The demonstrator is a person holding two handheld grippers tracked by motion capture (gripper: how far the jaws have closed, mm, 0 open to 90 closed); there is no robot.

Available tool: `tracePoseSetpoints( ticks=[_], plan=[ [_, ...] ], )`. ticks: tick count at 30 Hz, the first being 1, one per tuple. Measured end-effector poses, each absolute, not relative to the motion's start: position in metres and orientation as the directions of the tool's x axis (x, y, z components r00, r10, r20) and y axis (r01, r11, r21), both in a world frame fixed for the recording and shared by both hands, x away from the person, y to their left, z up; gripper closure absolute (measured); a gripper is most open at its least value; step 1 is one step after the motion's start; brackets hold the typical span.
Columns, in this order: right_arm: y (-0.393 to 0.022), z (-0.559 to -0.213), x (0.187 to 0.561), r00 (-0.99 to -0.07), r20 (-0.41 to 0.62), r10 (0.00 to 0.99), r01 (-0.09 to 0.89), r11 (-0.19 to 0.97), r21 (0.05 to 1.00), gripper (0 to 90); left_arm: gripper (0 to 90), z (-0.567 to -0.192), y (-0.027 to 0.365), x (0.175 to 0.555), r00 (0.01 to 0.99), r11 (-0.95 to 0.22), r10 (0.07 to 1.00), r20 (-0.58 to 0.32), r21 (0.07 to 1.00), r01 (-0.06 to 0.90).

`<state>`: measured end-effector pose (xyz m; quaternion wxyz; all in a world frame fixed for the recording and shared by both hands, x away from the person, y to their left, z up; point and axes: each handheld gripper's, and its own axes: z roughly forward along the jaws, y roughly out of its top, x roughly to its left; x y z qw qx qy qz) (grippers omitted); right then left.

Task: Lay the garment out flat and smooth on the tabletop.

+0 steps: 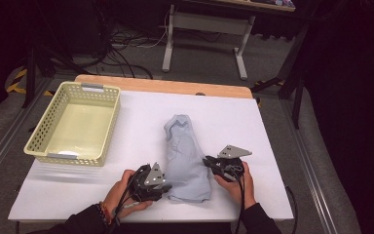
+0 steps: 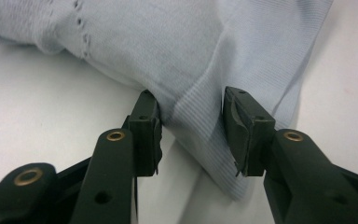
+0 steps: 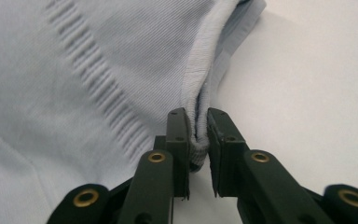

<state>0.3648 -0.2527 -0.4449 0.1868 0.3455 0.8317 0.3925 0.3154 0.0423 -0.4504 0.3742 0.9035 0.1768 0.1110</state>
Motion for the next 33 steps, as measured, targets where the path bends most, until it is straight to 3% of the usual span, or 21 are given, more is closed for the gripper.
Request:
tracePoseSetpoints(
  ticks=[6,8,13,20,27,29,30,33],
  plan=[
    [-0.253,-0.447,0.359,-0.695,-0.049,0.717,0.431,0.47,0.77,82.0,71.8,-0.447,0.056,0.304,0.924,-0.648,0.378,0.056,0.729,0.221],
    [-0.252,-0.45,0.357,-0.695,-0.049,0.718,0.437,0.475,0.763,82.3,79.7,-0.443,0.059,0.305,0.922,-0.635,0.383,0.063,0.742,0.213],
    [-0.251,-0.453,0.356,-0.689,-0.059,0.722,0.439,0.481,0.759,82.1,84.0,-0.431,0.056,0.318,0.909,-0.553,0.414,0.05,0.807,0.207],
    [-0.247,-0.453,0.355,-0.689,-0.092,0.719,0.422,0.501,0.756,82.4,86.7,-0.411,0.022,0.338,0.908,-0.51,0.395,0.142,0.856,0.088],
    [-0.249,-0.451,0.352,-0.694,-0.113,0.711,0.403,0.514,0.758,82.6,89.2,-0.441,0.005,0.357,0.905,-0.599,0.398,0.149,0.789,0.133],
    [-0.25,-0.452,0.35,-0.698,-0.109,0.708,0.406,0.517,0.754,83.2,89.7,-0.455,0.011,0.364,0.912,-0.626,0.4,0.094,0.754,0.197],
    [-0.25,-0.452,0.349,-0.704,-0.111,0.702,0.404,0.524,0.75,83.5,89.9,-0.463,0.019,0.366,0.916,-0.563,0.399,0.032,0.797,0.218],
    [-0.251,-0.454,0.345,-0.706,-0.101,0.701,0.409,0.52,0.75,83.1,90.0,-0.46,0.021,0.368,0.922,-0.573,0.387,0.016,0.787,0.227]
  ],
)
